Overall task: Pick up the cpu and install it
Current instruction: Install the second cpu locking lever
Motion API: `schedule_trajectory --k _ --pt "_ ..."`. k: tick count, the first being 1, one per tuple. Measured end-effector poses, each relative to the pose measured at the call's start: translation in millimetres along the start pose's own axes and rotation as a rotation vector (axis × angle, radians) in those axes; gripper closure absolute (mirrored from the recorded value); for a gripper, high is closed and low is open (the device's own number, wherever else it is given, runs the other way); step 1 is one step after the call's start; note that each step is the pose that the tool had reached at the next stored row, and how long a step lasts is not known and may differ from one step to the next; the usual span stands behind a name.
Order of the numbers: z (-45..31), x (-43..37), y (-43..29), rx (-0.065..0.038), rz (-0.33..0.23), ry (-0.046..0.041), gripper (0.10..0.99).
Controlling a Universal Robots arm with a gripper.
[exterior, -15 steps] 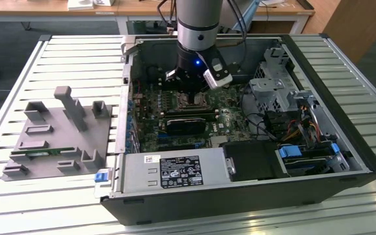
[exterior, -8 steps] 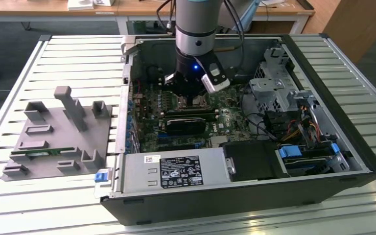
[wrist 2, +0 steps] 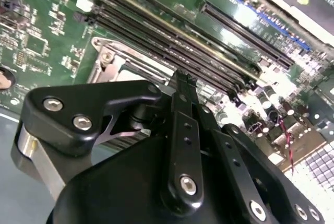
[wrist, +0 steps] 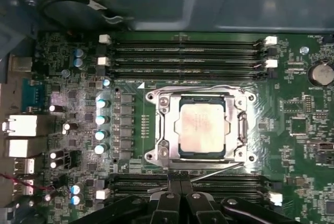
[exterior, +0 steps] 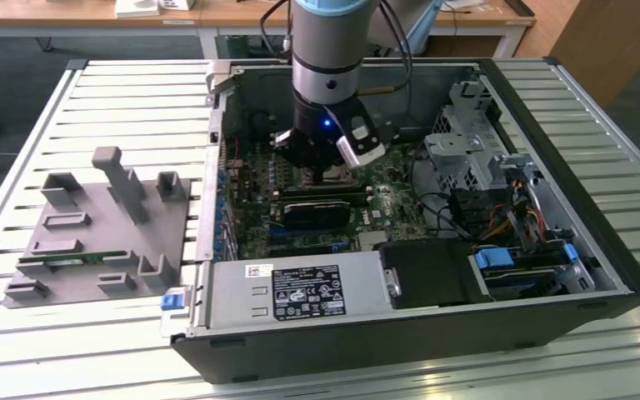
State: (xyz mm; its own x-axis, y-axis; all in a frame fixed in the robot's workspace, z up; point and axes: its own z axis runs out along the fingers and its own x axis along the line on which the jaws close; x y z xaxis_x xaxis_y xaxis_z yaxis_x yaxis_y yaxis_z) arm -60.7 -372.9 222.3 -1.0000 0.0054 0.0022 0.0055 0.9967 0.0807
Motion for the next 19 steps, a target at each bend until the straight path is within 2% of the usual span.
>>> schedule_trajectory --k 6,11,16,19 --pt "5.2 3.9 -2.5 -0.026 0.0 0.0 0.98" --pt "11.8 5.1 -4.4 -0.038 0.0 0.0003 0.98" --pt "13.5 8.0 -12.1 -0.075 0.0 0.0003 0.98" --pt "14.0 9.0 -18.7 -0.09 0.0 0.0004 0.98"
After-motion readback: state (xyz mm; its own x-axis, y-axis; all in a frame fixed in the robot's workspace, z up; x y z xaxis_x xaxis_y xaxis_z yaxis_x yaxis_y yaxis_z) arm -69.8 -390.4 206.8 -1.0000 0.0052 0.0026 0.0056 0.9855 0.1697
